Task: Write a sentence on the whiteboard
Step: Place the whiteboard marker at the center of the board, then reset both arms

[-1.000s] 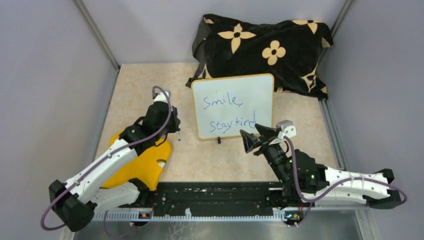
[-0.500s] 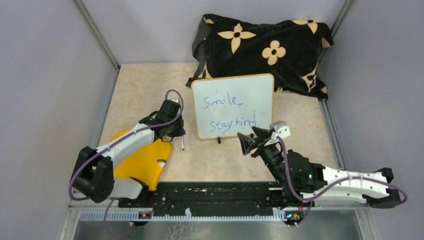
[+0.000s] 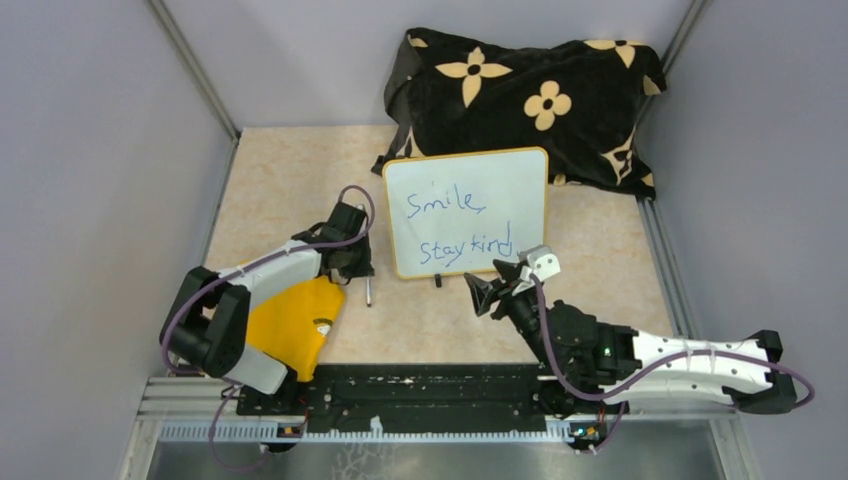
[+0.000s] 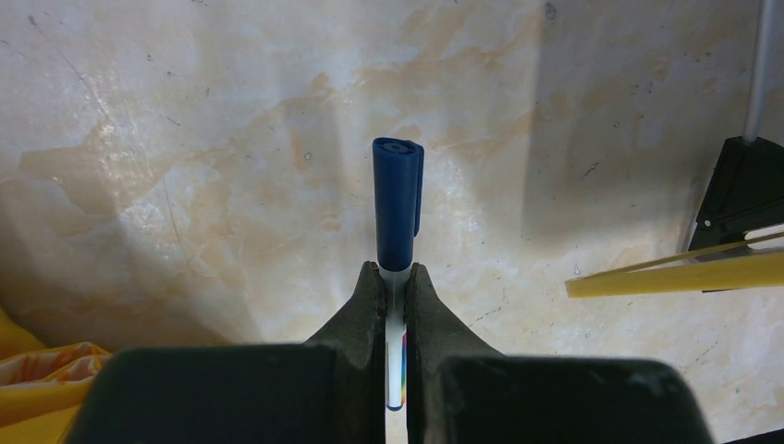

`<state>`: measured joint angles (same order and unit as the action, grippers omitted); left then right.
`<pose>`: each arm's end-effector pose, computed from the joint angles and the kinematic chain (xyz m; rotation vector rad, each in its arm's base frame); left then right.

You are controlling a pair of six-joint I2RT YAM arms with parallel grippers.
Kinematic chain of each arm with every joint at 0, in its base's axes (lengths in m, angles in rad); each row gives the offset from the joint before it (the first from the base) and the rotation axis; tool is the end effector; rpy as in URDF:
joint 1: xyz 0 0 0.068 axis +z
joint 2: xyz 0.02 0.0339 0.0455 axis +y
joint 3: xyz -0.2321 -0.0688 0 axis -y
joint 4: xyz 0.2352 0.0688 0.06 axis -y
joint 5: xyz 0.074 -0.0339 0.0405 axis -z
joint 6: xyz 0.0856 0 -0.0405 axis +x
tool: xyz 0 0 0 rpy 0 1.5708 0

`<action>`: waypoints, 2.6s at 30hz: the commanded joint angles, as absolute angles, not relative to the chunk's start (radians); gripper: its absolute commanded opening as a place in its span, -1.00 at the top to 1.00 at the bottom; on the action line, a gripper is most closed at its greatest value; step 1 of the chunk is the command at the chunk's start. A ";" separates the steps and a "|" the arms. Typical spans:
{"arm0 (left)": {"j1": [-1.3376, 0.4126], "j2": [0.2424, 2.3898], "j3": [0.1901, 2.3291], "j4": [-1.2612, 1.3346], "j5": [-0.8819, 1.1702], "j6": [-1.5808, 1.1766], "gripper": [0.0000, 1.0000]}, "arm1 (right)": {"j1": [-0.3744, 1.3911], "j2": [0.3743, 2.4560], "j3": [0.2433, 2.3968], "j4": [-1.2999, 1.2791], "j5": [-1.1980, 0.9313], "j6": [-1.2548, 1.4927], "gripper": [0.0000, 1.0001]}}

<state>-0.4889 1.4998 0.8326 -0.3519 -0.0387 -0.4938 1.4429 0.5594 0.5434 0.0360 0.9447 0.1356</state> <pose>0.2744 -0.1422 0.1107 -0.0208 2.6207 -0.3053 0.0922 0.1732 0.2954 -0.2725 1.5582 0.5110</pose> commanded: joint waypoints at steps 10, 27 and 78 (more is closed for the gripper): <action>-0.479 1.595 0.823 -0.314 0.052 -0.490 0.68 | 1.437 0.608 0.594 0.042 0.918 0.181 -0.18; -0.480 1.597 0.812 -0.329 0.038 -0.502 0.44 | 1.437 0.554 0.580 0.010 0.931 0.192 -0.17; -0.480 1.223 0.826 -0.376 -0.147 -0.408 -0.27 | 1.431 0.761 0.606 0.120 0.875 0.108 -0.16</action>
